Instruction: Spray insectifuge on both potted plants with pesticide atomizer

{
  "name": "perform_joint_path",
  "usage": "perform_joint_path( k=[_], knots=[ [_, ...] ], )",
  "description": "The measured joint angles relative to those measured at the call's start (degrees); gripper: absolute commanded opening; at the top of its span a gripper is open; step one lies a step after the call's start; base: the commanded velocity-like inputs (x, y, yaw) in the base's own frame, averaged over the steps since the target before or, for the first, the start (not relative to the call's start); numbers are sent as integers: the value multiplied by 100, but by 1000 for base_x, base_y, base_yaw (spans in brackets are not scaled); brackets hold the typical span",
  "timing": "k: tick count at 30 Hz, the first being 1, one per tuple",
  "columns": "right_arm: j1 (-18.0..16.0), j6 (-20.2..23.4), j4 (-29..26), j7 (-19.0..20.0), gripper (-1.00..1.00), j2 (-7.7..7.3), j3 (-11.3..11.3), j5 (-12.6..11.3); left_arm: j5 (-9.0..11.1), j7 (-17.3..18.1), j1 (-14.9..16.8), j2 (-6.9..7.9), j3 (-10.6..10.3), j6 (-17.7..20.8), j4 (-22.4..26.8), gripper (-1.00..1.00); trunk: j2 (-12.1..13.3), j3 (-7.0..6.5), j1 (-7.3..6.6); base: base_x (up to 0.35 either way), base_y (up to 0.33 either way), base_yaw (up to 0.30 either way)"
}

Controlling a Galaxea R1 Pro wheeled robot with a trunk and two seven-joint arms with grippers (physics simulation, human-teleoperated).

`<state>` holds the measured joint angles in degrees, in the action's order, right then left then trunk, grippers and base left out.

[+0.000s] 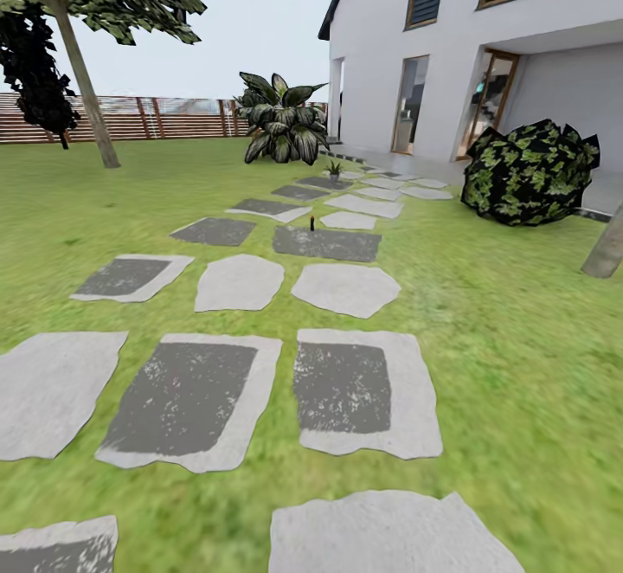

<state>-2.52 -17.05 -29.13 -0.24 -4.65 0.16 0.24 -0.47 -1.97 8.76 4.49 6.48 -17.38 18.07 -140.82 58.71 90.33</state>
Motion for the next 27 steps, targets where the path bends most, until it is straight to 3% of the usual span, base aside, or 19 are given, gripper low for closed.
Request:
perform_joint_path(
  k=[27],
  knots=[
    [0, 0, 0, 0, 100, 9, 0, 0, 3, 0, 0, 0, 0, 0, -2, 100, 0, 0, 0, 337, 0, 0]
  ],
)
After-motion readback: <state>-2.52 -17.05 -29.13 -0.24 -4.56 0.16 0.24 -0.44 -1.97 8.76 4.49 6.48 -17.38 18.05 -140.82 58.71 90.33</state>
